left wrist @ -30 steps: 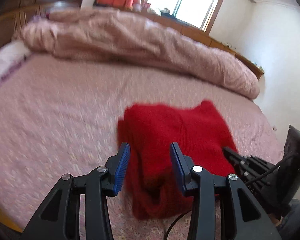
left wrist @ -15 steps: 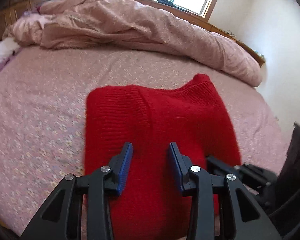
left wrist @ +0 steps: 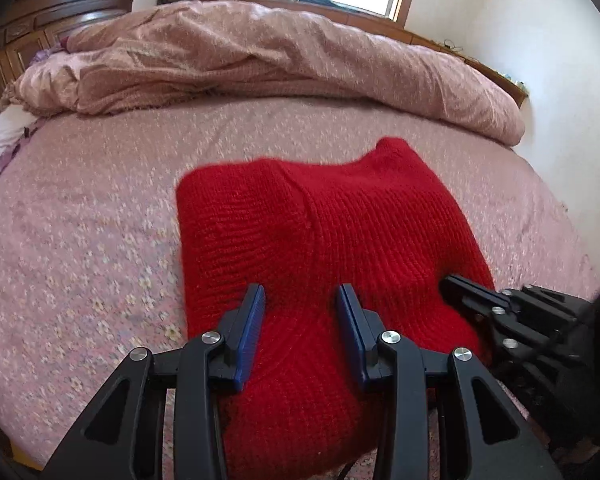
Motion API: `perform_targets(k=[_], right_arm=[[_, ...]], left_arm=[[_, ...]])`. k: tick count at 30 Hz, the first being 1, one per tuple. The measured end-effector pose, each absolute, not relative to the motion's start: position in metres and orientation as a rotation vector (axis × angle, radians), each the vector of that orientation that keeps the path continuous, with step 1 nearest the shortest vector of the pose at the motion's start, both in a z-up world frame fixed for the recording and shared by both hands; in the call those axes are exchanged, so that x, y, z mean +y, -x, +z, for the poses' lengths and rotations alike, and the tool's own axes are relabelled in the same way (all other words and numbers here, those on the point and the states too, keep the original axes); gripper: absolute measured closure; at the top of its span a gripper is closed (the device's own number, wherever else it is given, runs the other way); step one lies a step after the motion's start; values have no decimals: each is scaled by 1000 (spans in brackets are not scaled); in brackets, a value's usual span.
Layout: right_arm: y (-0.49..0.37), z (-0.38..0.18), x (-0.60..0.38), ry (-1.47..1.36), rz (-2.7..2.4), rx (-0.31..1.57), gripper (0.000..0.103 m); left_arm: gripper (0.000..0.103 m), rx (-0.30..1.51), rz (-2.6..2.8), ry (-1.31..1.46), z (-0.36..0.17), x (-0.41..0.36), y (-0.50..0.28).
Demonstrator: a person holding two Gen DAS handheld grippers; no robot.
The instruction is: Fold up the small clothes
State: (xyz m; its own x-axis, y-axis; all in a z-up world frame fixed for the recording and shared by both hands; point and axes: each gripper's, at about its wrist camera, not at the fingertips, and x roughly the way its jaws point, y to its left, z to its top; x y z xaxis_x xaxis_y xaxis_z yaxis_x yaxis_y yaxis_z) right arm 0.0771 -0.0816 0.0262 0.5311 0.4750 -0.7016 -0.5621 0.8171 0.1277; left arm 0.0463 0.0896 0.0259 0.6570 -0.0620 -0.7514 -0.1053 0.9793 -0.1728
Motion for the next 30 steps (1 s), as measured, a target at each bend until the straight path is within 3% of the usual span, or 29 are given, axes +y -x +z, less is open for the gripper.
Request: perform_targets(k=[8,10,11,12,13,14,15,22,30], right_arm=[[-73,31,-88,55,646,750,103],[-72,40,-94,20,685,738,90],[-73,46,-101,-18,721,745,68],[-75,51,-108,-62,754,746,33],[-77,55,-117,-122,783,741,19],[-80,59,-130,-196,808,726,6],[-83,60,-140,-251,820,719,6],[-143,9,-185,-613,837,1026,6],[-148,-34,-173,-626,859,1207,5]], left_arm=[[71,841,-12,280,32,104,-37],[70,826,-48,301,44,113,-29],[64,796,-71,310,52,117,-22],[48,757,-95,319,61,125,-14],[38,743,-111,329,64,130,-10],[20,736,-140,350,66,136,-7],[13,740,-174,379,64,143,-6],[13,905,-222,650,9,177,-35],[8,988,-242,668,-20,170,-44]])
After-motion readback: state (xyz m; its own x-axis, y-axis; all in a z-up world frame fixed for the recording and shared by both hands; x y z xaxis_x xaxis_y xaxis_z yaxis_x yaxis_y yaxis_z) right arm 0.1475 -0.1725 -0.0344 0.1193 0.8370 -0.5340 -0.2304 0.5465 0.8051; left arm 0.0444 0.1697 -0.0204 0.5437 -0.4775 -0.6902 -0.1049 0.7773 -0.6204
